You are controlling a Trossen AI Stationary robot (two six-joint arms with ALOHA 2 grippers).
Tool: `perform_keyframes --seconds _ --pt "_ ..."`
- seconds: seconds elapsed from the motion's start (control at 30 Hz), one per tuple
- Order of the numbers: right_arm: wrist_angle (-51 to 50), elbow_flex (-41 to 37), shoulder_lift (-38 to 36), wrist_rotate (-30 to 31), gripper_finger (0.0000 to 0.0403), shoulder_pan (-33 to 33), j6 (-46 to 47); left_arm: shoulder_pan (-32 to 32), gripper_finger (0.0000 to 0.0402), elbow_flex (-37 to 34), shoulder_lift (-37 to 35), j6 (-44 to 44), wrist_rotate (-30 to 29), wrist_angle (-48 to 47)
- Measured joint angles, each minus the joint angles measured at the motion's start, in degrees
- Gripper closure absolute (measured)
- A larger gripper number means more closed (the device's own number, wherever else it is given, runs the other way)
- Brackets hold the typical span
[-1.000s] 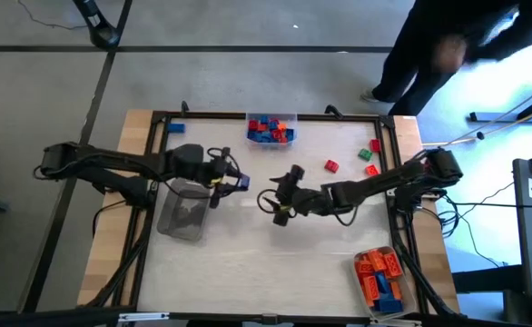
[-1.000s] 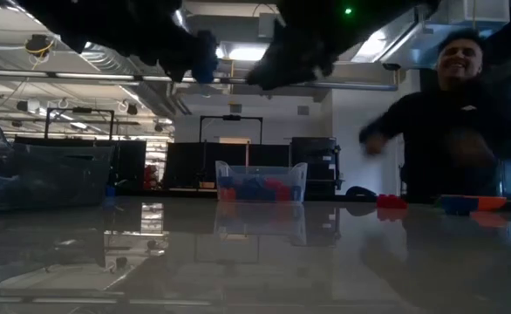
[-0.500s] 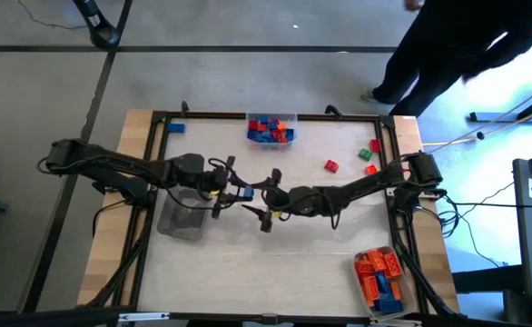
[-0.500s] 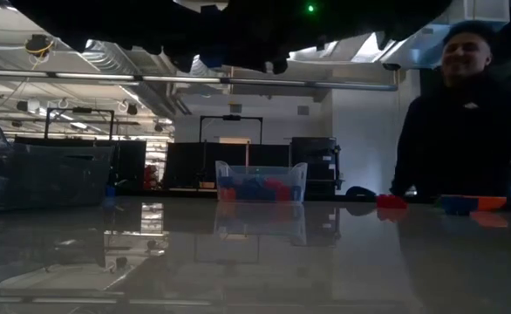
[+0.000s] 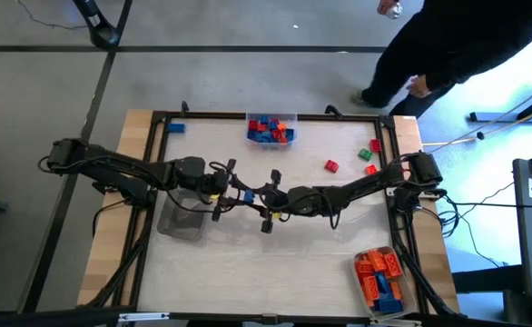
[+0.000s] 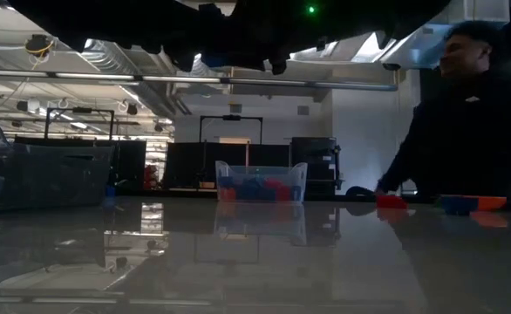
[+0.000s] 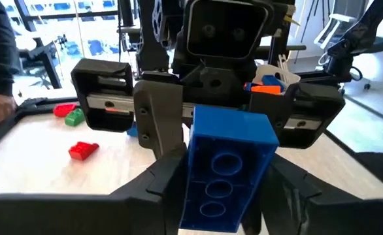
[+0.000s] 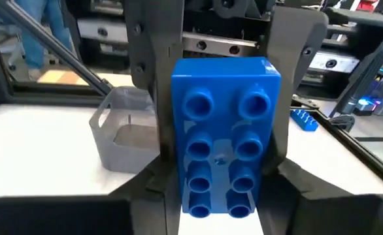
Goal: Sort blocks by size
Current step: Put the blue 8 stud game piece into the gray bin
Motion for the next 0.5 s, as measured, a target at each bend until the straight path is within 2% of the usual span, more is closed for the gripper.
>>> perform_keyframes --seconds 0.17,0.3,0.4,0.5 --pt "-1.25 0.00 0.00 -0.02 0.0265 0.00 -2.32 0.49 0.0219 0.02 -0.08 -3.51 0.72 -0.50" --pt "-4.46 0.14 -1.90 0.00 0.0265 0.69 -2.74 1.37 0.0195 0.30 -2.60 -3.25 0.97 -4.55" --pt "-11.39 0.08 -6.81 2.24 0.0263 2.97 -1.37 2.02 0.0190 -0.09 -6.24 -2.59 0.44 -10.93" --pt "-22.13 0.13 -12.80 3.52 0.0263 5.80 4.33 2.33 0.0189 -0.04 -8.78 -2.03 0.18 -16.67"
